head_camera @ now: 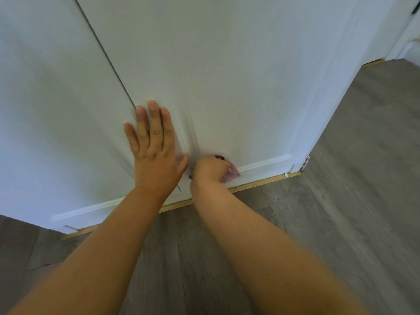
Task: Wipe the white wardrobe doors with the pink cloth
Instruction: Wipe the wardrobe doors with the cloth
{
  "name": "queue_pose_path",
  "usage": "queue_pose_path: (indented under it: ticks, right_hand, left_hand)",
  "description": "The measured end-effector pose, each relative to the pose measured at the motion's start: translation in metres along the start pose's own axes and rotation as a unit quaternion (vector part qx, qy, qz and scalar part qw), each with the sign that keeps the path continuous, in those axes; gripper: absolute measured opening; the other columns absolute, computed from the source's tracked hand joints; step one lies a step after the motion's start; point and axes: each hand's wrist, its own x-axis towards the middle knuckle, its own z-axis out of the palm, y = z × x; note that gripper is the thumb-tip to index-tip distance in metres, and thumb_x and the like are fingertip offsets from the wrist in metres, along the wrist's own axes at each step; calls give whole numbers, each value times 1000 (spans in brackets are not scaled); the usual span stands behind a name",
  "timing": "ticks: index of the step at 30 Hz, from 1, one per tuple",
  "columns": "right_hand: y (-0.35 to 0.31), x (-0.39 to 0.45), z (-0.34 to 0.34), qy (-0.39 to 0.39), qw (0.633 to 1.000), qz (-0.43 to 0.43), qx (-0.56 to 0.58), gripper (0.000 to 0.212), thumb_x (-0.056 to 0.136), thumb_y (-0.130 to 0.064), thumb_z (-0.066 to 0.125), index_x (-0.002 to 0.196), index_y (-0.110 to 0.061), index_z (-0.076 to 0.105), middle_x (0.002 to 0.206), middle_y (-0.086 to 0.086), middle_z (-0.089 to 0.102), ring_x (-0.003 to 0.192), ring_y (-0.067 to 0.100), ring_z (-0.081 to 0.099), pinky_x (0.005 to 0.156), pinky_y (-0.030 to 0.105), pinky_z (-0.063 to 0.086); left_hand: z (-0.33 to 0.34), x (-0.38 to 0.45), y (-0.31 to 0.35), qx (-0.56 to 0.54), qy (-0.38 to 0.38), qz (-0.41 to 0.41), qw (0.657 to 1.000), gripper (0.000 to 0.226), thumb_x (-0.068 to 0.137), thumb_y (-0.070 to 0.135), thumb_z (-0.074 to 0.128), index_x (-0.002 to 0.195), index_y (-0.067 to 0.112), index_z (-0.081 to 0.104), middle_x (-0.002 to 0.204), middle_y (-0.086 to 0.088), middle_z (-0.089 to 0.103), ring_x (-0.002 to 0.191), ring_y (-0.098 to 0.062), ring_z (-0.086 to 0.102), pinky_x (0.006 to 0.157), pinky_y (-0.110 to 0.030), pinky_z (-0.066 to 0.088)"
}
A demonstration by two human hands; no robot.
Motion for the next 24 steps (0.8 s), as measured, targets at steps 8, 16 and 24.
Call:
queue_pose_path:
  ticks: [8,16,24]
  right_hand:
    - [-72,-54,10,21,897,-408,-168,76,92,11,37,158,0,-1,167,13,-9,155,23,-9,124,28,-4]
    - [-147,-23,-19,4,751,-613,-246,93,69,12,35,158,1,7,167,18,3,155,28,-1,127,34,2]
    - [-116,61,-87,12,823,-433,-367,91,80,1,37,160,-13,-4,165,12,17,147,36,29,120,49,30]
  left_hand:
    - [-16,7,15,-72,71,43,994,89,75,7,63,154,-3,23,162,-20,15,154,-27,0,120,-59,-2]
    - [-19,25,43,-47,23,26,998,101,73,9,63,158,2,9,163,-25,5,152,-40,4,118,-63,-6]
    - [-12,29,44,13,-41,25,999,134,73,53,79,154,7,-17,161,-19,-14,151,-37,-14,112,-58,-22]
